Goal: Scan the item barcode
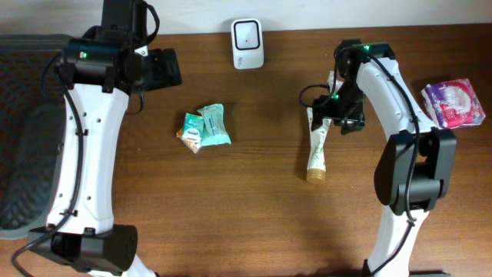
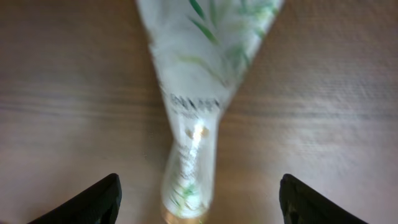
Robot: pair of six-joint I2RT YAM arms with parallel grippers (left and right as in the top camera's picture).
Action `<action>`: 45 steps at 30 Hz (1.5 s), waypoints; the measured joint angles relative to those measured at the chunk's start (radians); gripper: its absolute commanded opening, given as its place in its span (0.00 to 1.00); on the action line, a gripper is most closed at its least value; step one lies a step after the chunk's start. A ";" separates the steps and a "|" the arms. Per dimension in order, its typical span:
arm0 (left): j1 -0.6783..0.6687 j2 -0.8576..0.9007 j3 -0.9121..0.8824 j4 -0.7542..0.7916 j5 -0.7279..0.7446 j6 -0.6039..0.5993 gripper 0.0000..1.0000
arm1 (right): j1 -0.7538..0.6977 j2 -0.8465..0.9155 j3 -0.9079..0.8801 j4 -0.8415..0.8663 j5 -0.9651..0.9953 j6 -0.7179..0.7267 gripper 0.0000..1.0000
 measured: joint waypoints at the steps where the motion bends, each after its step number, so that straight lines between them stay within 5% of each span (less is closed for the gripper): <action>1: 0.000 0.000 0.000 0.000 0.000 0.000 0.99 | 0.000 0.000 0.000 0.017 -0.021 -0.004 0.87; 4: 0.000 0.000 0.000 0.000 0.000 0.000 0.99 | -0.005 0.000 -0.001 0.068 -0.063 0.035 1.00; 17: 0.000 0.000 0.000 0.000 0.000 0.000 0.99 | -0.082 0.000 -0.001 0.147 -0.042 0.083 0.99; 27: 0.000 0.000 0.000 0.000 0.000 0.000 0.99 | -0.082 -0.005 -0.034 0.055 -0.190 -0.053 0.99; 32: 0.000 0.000 0.000 0.000 0.000 0.000 0.99 | -0.082 -0.172 -0.081 0.029 -0.142 -0.051 0.99; 40: 0.000 0.000 0.000 0.000 0.000 0.000 0.99 | -0.082 -0.229 -0.377 0.360 -0.213 -0.048 0.99; 43: 0.000 0.000 0.000 0.000 0.000 0.000 0.99 | -0.082 -0.229 -0.387 0.392 -0.241 -0.047 0.87; 45: 0.000 0.000 0.000 0.000 0.000 0.000 0.99 | -0.082 -0.229 -0.388 0.406 -0.242 -0.047 0.95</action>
